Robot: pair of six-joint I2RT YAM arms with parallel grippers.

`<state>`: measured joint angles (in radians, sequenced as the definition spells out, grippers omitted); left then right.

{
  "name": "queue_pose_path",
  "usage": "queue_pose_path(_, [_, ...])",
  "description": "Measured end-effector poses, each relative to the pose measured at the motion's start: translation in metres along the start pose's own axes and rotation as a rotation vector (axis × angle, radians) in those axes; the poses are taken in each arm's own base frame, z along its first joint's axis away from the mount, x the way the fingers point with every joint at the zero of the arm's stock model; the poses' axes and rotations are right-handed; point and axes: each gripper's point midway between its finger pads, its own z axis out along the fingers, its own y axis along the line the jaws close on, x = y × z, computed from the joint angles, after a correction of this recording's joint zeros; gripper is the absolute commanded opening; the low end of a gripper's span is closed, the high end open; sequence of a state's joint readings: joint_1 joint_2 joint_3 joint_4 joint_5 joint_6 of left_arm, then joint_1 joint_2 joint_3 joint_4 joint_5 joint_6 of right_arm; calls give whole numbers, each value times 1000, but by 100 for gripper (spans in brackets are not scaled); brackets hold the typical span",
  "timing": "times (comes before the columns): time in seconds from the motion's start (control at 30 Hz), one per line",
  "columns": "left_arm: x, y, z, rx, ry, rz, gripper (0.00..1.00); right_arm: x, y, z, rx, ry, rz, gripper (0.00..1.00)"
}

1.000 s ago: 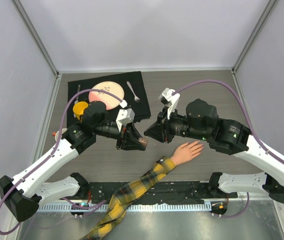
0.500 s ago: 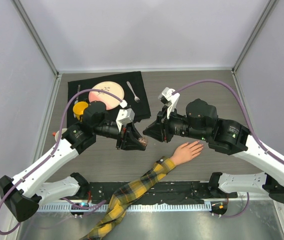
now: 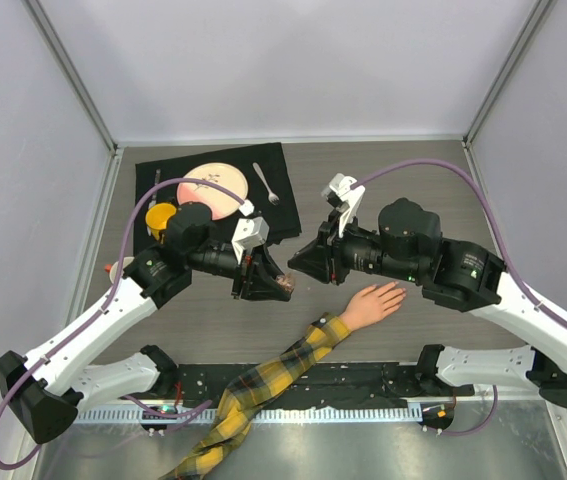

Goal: Paint the nails

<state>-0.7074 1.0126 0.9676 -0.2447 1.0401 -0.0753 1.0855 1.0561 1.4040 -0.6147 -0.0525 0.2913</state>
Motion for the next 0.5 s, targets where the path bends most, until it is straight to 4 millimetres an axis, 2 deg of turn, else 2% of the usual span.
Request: queue_pose_path(0.5, [0,1,0,-4,0,1,0,-2,-4,-4,21,-16,5,1])
